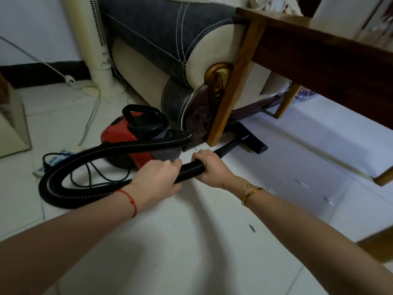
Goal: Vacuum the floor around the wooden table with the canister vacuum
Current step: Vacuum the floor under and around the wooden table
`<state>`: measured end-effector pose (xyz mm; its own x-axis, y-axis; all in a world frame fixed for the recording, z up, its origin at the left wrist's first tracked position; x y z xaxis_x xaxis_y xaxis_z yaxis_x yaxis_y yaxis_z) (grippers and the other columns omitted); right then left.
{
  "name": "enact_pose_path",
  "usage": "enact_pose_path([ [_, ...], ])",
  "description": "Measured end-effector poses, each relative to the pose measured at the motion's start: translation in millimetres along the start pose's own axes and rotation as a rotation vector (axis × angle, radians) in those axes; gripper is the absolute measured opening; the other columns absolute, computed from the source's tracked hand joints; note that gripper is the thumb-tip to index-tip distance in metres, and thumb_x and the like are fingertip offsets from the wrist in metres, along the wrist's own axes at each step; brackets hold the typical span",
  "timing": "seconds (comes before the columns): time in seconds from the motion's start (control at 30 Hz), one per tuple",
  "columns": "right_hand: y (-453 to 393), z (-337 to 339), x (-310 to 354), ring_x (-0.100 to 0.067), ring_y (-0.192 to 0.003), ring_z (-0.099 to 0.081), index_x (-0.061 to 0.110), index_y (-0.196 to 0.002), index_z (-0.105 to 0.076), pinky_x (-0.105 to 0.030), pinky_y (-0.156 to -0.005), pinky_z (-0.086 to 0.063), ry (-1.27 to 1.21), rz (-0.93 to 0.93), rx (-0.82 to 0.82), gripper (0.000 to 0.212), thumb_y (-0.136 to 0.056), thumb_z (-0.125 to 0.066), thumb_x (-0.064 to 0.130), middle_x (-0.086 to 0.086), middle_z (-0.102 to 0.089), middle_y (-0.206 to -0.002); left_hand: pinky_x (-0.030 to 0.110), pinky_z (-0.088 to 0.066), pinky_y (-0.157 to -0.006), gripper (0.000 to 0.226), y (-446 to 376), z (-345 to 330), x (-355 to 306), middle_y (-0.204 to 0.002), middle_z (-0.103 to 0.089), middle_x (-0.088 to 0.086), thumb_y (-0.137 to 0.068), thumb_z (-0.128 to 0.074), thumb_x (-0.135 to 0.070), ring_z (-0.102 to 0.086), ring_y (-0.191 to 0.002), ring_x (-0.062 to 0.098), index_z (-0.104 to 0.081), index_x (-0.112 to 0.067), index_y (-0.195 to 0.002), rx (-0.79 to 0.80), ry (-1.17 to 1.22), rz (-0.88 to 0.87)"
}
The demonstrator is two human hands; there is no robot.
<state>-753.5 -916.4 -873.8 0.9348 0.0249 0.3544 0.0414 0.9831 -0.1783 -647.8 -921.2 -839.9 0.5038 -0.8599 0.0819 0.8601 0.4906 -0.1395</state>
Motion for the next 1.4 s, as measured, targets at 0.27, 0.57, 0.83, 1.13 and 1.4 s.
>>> enact_pose_path([
  [0.27,8.6,-2.2,69.4,-0.014,-0.069,-0.047,0.017,-0.074,-0.049,-0.020,-0.061,-0.031,-0.065,0.112,-0.015,0.019,-0.069,-0.066,0.013,0.007,-0.050,-0.071,0.031,-0.042,-0.058,0.030,52.6,19.6,30.4,-0.085,-0.063,0.000,-0.085,-0.052,-0.045,-0.065,-0.075,0.024,-0.043,-0.020,-0.100,0.002,-0.010,-0.051],
  [0.57,8.7,-7.2,95.9,-0.015,-0.067,-0.049,0.014,-0.074,-0.049,-0.012,-0.062,-0.028,-0.092,0.153,-0.043,0.018,-0.069,-0.066,0.013,0.004,-0.052,-0.072,0.027,-0.037,-0.056,0.031,74.1,33.9,43.0,-0.079,-0.060,-0.004,-0.085,-0.051,-0.046,-0.063,-0.072,0.020,-0.045,-0.020,-0.099,0.014,-0.072,-0.089],
  [0.83,15.7,9.1,51.7,-0.014,-0.071,-0.048,0.015,-0.076,-0.050,-0.025,-0.065,-0.039,-0.079,0.063,-0.066,0.017,-0.071,-0.066,0.015,0.004,-0.053,-0.074,0.027,-0.042,-0.053,0.024,36.9,30.1,17.9,-0.071,-0.053,-0.007,-0.086,-0.052,-0.042,-0.061,-0.064,0.017,-0.044,-0.021,-0.095,0.013,-0.049,-0.134],
  [1.13,30.4,36.9,-60.5,-0.015,-0.073,-0.049,0.017,-0.079,-0.051,-0.031,-0.067,-0.042,-0.002,-0.081,-0.106,0.018,-0.072,-0.068,0.015,0.002,-0.053,-0.077,0.031,-0.041,-0.060,0.027,-54.7,8.2,-47.4,-0.087,-0.063,0.000,-0.087,-0.051,-0.037,-0.065,-0.075,0.023,-0.047,-0.017,-0.105,0.004,-0.041,-0.193],
  [1.4,38.1,53.3,-163.4,-0.021,-0.083,-0.053,0.014,-0.089,-0.055,-0.035,-0.079,-0.046,0.095,-0.200,-0.099,0.021,-0.075,-0.070,0.016,-0.003,-0.056,-0.088,0.032,-0.039,-0.060,0.026,-137.0,-24.7,-101.5,-0.094,-0.064,0.003,-0.090,-0.050,-0.033,-0.065,-0.079,0.026,-0.045,-0.015,-0.109,0.004,-0.026,-0.201],
])
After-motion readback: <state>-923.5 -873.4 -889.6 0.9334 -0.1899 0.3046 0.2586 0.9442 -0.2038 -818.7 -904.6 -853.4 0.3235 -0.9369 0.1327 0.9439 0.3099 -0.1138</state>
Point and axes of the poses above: each hand's wrist, its own y-axis away from the middle knuckle, its own z-axis out of the back of the hand, x = y × z, the point moved 10 cm from there along -y, towards the middle knuckle
